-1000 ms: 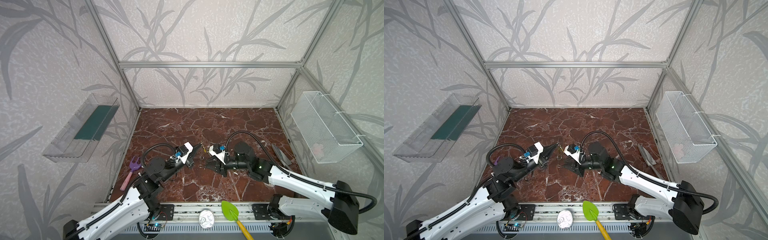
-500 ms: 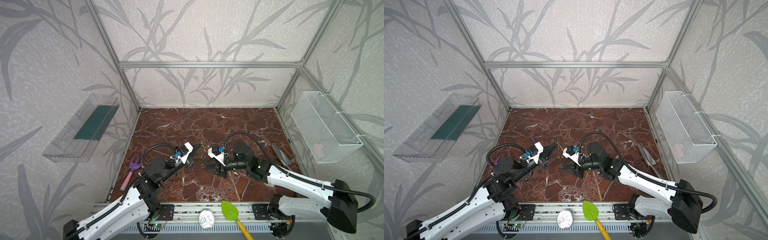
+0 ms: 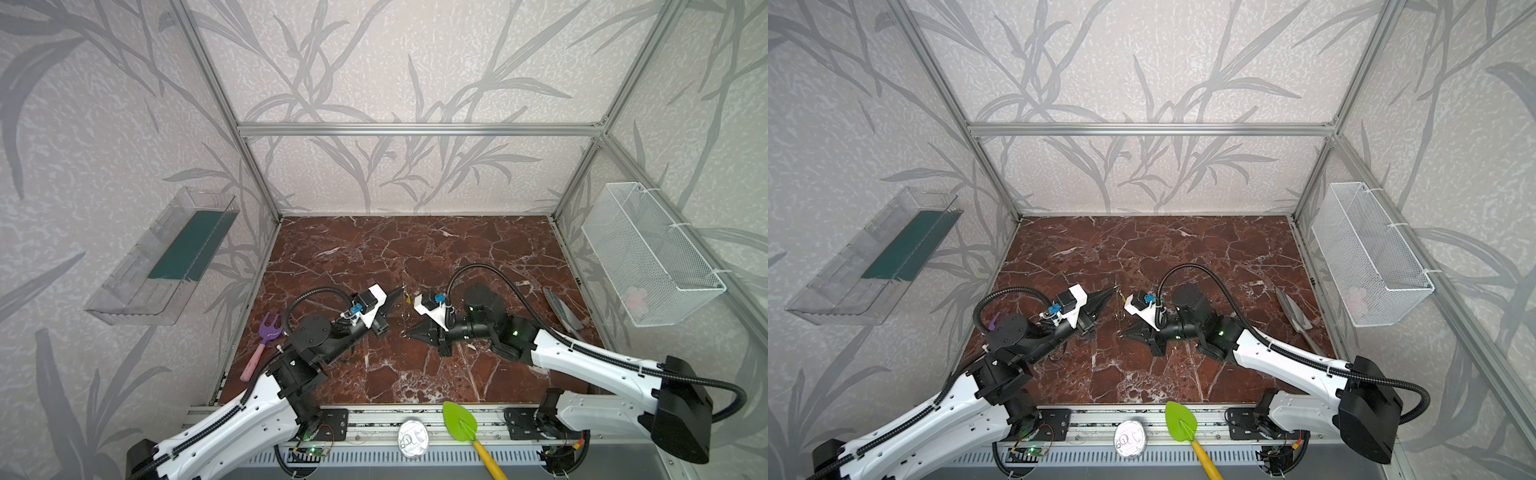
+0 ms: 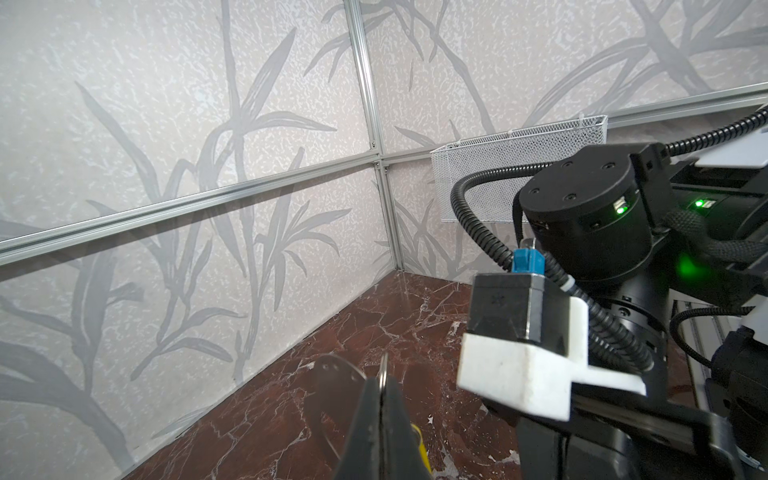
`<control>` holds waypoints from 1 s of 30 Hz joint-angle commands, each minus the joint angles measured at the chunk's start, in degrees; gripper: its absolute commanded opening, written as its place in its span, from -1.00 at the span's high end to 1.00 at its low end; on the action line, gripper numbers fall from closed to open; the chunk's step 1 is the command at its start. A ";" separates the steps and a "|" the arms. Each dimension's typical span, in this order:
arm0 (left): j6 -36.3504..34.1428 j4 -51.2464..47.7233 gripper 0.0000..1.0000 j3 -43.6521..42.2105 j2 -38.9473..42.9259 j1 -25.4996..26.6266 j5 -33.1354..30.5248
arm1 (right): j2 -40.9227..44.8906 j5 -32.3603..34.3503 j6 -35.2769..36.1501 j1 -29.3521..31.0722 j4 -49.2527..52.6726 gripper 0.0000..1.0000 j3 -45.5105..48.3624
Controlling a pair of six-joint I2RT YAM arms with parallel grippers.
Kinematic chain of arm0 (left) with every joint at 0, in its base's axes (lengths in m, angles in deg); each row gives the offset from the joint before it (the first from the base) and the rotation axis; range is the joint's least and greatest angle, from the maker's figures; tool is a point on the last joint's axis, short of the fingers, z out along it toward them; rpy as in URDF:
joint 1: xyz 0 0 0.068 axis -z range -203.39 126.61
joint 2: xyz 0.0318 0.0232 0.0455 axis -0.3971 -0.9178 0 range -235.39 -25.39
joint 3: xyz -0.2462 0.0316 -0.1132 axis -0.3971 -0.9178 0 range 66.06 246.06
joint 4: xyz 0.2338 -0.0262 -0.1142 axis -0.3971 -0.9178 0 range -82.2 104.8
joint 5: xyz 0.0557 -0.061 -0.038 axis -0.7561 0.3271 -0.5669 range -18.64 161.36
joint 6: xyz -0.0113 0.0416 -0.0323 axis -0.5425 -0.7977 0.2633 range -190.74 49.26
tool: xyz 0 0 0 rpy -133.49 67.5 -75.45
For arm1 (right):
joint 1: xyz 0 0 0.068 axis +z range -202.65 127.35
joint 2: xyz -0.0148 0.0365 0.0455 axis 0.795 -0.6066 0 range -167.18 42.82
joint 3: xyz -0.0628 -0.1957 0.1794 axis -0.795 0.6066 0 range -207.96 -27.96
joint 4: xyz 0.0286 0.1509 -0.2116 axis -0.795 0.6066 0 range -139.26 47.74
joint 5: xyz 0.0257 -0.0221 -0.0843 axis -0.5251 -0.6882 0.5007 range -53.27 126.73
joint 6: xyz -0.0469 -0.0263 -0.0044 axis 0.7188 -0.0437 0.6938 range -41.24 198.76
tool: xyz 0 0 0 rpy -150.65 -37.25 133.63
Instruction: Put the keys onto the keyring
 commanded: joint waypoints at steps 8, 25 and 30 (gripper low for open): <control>-1.66 0.40 1.00 0.66 4.17 -0.03 -2.19 | 3.24 9.57 -1.76 0.38 3.44 1.00 -2.13; -1.94 -1.64 1.00 -0.16 7.01 -0.02 -3.07 | 9.60 21.10 -6.45 -0.57 7.77 1.00 -3.22; -1.86 -1.93 1.00 -0.75 7.67 -0.10 -2.94 | 10.63 24.23 -8.29 -1.33 7.60 1.00 -3.58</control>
